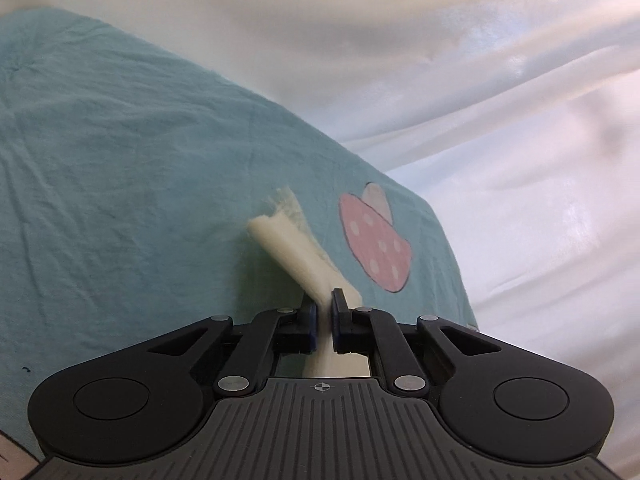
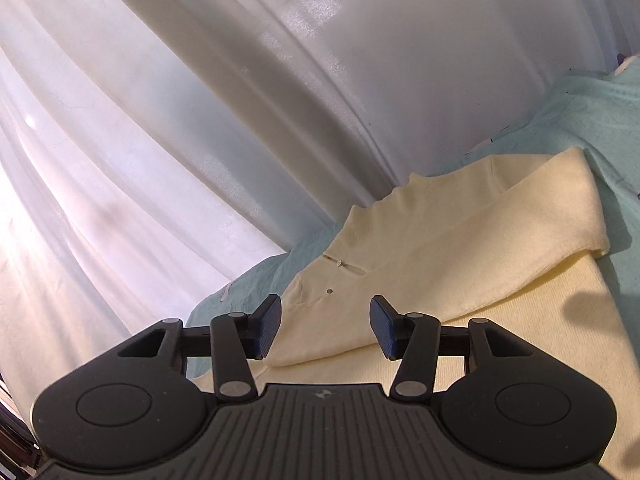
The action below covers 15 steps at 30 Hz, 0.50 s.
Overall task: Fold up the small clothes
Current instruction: 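Grasp the other sleeve with the left tool and fold it across the body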
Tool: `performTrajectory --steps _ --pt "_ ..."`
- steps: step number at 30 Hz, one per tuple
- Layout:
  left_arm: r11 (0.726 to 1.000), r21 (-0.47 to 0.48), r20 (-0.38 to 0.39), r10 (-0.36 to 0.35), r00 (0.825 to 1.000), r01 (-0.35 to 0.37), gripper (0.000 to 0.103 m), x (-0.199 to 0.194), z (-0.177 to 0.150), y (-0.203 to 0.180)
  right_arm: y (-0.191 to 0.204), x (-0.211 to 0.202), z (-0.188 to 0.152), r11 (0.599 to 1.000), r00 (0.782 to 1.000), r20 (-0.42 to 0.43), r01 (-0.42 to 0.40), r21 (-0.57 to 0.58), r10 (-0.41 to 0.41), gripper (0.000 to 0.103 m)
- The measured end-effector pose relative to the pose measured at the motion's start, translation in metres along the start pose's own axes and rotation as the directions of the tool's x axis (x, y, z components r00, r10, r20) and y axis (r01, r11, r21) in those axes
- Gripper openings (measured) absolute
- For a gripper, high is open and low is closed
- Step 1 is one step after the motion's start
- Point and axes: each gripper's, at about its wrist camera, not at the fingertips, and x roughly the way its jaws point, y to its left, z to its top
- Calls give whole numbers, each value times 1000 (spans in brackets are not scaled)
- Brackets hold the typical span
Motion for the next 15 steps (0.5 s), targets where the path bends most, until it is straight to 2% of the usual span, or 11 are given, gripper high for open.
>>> performTrajectory --steps 2,3,5,6,8,9,10,12,13,14,15 --pt "990 117 4 -78 997 77 8 -14 -8 -27 0 2 -1 1000 1000 -22 4 14 -4 44" --pt "971 205 8 -125 992 121 8 -25 -16 -47 1 2 -1 1000 1000 -27 3 19 -3 44" --pt "897 382 -12 -234 972 221 8 -49 -39 -87 2 3 -1 1000 1000 -25 10 10 -10 41" --pt "830 462 -67 -318 946 312 8 -64 -58 -112 3 3 -2 1000 1000 -23 12 2 -12 40" --pt "682 547 -200 -456 867 485 9 -91 -98 -148 6 4 -2 1000 1000 -26 8 -14 -8 38" --pt "621 567 -257 -491 833 541 10 -99 -117 -160 7 4 -2 1000 1000 -27 7 -20 -8 38" --pt "545 575 -341 -518 784 610 10 -107 -145 -175 7 6 -2 1000 1000 -29 5 -23 -6 37" --pt "439 564 -500 -493 712 699 26 -108 -194 -192 7 10 -5 1000 999 -43 6 -19 -7 37" --pt "423 556 -555 -451 699 715 30 -106 -216 -195 5 14 -5 1000 999 -51 11 -16 -11 35" --pt "437 545 -586 -412 698 716 30 -103 -232 -194 4 16 -5 1000 998 -61 19 -12 -19 35" --pt "468 523 -619 -367 695 713 31 -98 -246 -190 2 20 -5 1000 997 -70 27 -4 -27 35"
